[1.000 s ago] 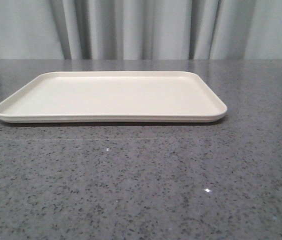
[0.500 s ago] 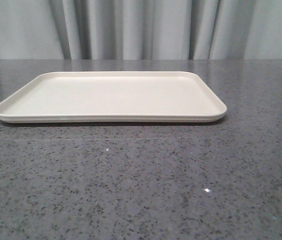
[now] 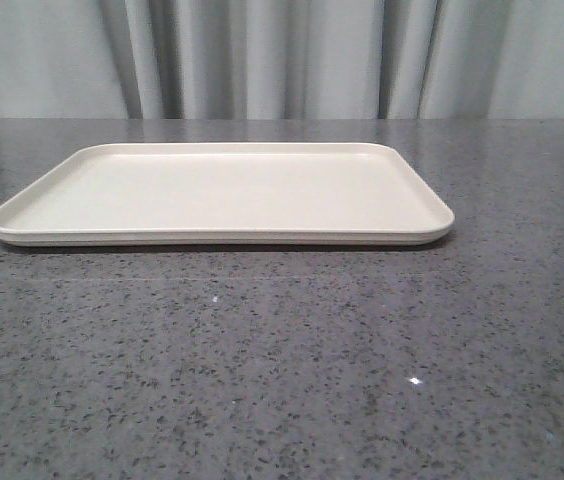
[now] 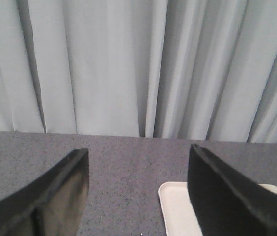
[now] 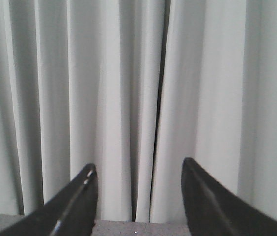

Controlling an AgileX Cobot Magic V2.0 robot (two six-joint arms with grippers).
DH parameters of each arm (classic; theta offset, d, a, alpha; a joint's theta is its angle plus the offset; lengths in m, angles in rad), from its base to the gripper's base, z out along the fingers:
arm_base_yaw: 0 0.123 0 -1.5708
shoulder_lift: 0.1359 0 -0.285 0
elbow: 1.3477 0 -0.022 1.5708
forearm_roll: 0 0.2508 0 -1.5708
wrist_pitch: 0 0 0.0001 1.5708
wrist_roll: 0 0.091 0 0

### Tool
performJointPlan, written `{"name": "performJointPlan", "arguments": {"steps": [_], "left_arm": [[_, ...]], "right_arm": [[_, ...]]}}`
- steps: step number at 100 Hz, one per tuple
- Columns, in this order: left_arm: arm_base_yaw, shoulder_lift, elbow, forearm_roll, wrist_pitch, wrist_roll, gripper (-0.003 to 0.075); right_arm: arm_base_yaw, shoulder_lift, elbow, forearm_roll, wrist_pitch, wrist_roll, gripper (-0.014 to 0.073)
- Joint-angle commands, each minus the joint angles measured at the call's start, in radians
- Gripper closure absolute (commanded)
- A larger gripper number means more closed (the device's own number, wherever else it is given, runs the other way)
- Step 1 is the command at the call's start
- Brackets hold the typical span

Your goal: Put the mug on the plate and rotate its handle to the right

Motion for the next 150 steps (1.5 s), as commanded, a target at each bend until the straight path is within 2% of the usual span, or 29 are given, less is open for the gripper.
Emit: {"name": "performJointPlan", "arguments": {"steps": [1, 35, 64, 104, 150], "left_arm": [[0.001, 0.045, -0.067, 0.033, 0.022, -0.009, 0.0286], [0.001, 0.159, -0.197, 0.211, 0.259, -0.009, 0.0289], [0.001, 0.273, -0.202, 0.235, 0.438, 0.002, 0.0289], [0.001, 0.376, -0.190, 0.234, 0.438, 0.002, 0.0289], [0.001, 0.410, 0.053, 0.256, 0.438, 0.002, 0.0290]], "right_arm": [[-0.003, 0.031, -0.065, -0.007, -0.053, 0.002, 0.0188], [-0.003, 0.166, -0.255, -0.019, 0.035, -0.018, 0.0188], [-0.003, 0.271, -0.294, -0.019, 0.050, -0.018, 0.0188], [-0.003, 0.290, -0.294, -0.019, 0.067, -0.018, 0.0188], [-0.003, 0.290, -0.294, -0.019, 0.095, -0.018, 0.0188]]}}
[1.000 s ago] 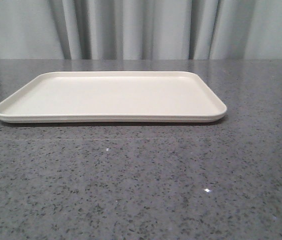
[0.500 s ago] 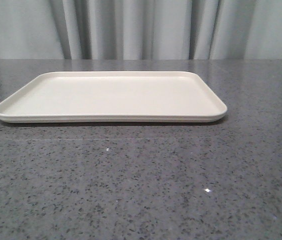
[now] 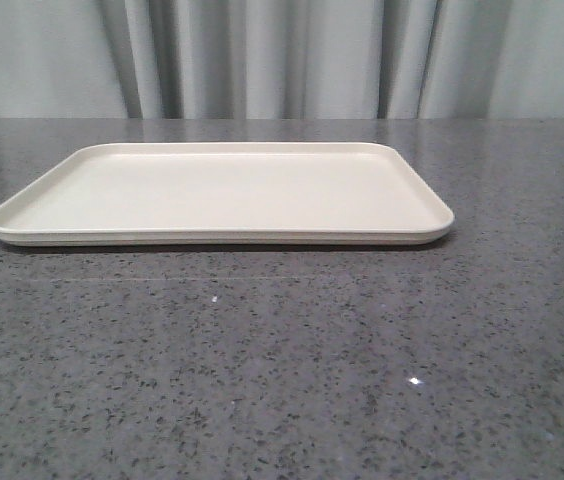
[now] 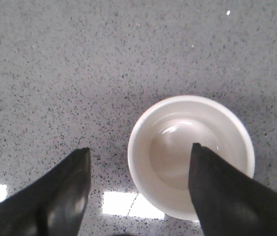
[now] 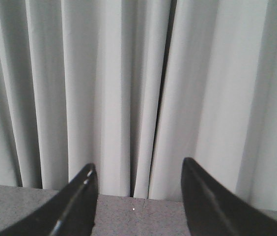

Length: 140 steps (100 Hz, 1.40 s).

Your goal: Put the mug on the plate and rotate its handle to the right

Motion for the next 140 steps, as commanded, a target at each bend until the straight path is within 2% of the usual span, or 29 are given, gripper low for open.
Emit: {"name": "performJointPlan", "arguments": {"steps": [1, 22, 124, 131, 140], "left_arm": [[0.001, 0.002, 0.017, 0.028, -0.006, -0.002, 0.0290], [0.001, 0.030, 0.062, 0.083, -0.016, -0.002, 0.0290], [0.001, 0.232, 0.085, 0.081, -0.093, -0.002, 0.0293], [0.001, 0.237, 0.095, 0.081, -0.104, -0.002, 0.0349], [0.001, 0.237, 0.097, 0.081, -0.111, -0.002, 0.0548]], "right_arm": [[-0.003, 0.013, -0.033, -0.004, -0.062, -0.008, 0.0188], [-0.003, 0.013, -0.033, -0.004, -0.054, -0.008, 0.0188], [-0.003, 0.013, -0.033, -0.004, -0.026, -0.008, 0.0188], [-0.003, 0.013, -0.033, -0.004, -0.025, -0.008, 0.0188], [-0.003, 0.013, -0.033, -0.004, -0.025, -0.008, 0.0188]]}}
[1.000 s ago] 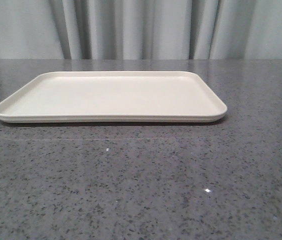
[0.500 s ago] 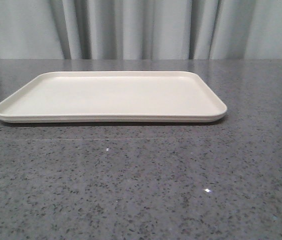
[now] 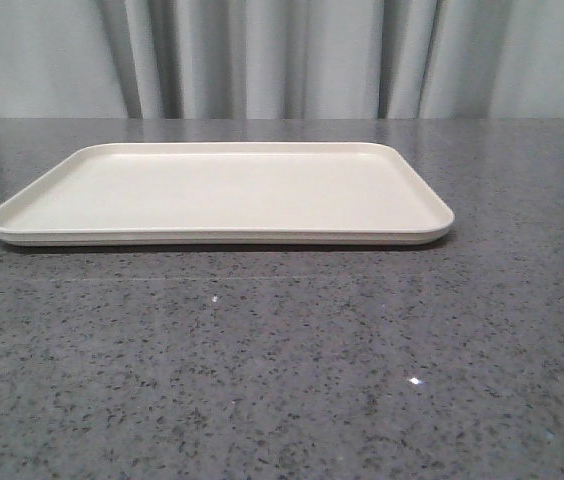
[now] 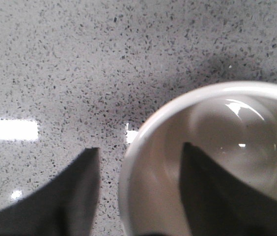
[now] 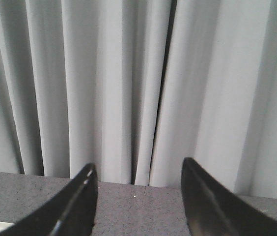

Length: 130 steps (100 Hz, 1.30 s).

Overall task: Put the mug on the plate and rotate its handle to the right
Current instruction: 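Grip the mug rim with the left gripper and carry it over the tray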

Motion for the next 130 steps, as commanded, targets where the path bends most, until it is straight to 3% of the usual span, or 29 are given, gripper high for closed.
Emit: {"name": "performJointPlan", "arguments": {"steps": [1, 8, 38, 91, 130], "left_arm": [[0.001, -0.014, -0.022, 0.012, -0.035, -0.004, 0.0586], [0.001, -0.014, -0.022, 0.026, -0.047, -0.001, 0.0738], [0.001, -0.014, -0.029, 0.033, -0.071, 0.014, 0.0729], [0.001, -0.014, -0.183, -0.111, -0.044, 0.124, 0.0729], [-0.015, 0.012, -0.434, -0.357, -0.060, 0.209, 0.0731]], "right_arm": [[-0.003, 0.013, -0.033, -0.004, -0.068, -0.008, 0.0188], [-0.003, 0.013, -0.033, -0.004, -0.067, -0.008, 0.0188], [-0.003, 0.013, -0.033, -0.004, -0.054, -0.008, 0.0188], [-0.003, 0.013, -0.033, -0.005, -0.059, -0.008, 0.0188], [-0.003, 0.013, -0.033, -0.005, -0.066, -0.008, 0.0188]]}}
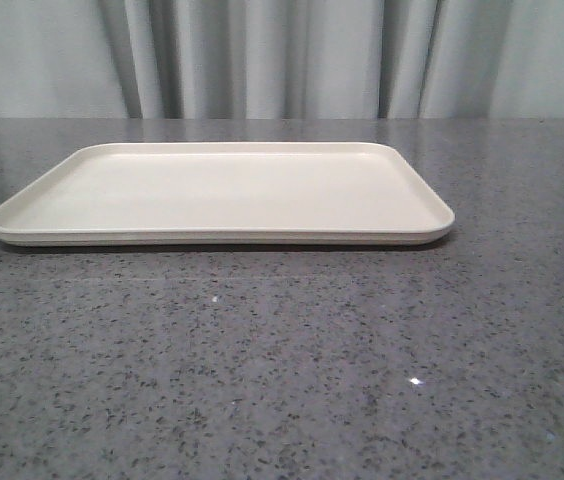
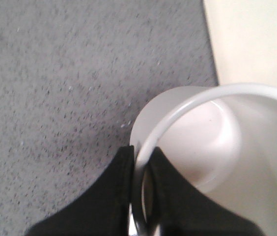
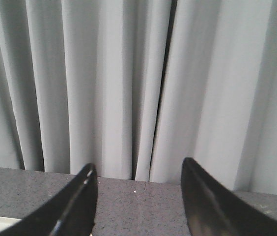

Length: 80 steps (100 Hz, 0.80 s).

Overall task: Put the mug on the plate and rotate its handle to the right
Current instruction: 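Grip the mug rim with the left gripper and carry it over the tray, then lower the held mug onto the cream tray with the left gripper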

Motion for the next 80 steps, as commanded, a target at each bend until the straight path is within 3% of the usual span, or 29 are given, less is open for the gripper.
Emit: {"name": "performJointPlan", "arguments": {"steps": [1, 41, 61, 80], "left_arm": [[-0.018, 0.006, -0.105, -0.067, -0.052, 0.021, 0.0731], [-0.314, 0.271, -0.459, -0.067, -0.050, 0.021, 0.0733], [-0.423, 0.421, -0.516, -0.065, -0.055, 0.021, 0.0733], [-0.464, 0.527, -0.516, -0.065, -0.060, 0.021, 0.0733]], "right_arm": [[-0.003, 0.013, -0.033, -0.003, -0.084, -0.008, 0.0188], [-0.003, 0.013, -0.033, -0.031, -0.084, -0.008, 0.0188], [-0.003, 0.013, -0.033, -0.035, -0.072, -0.008, 0.0188], [-0.003, 0.013, -0.033, -0.040, -0.061, -0.008, 0.0188]]}}
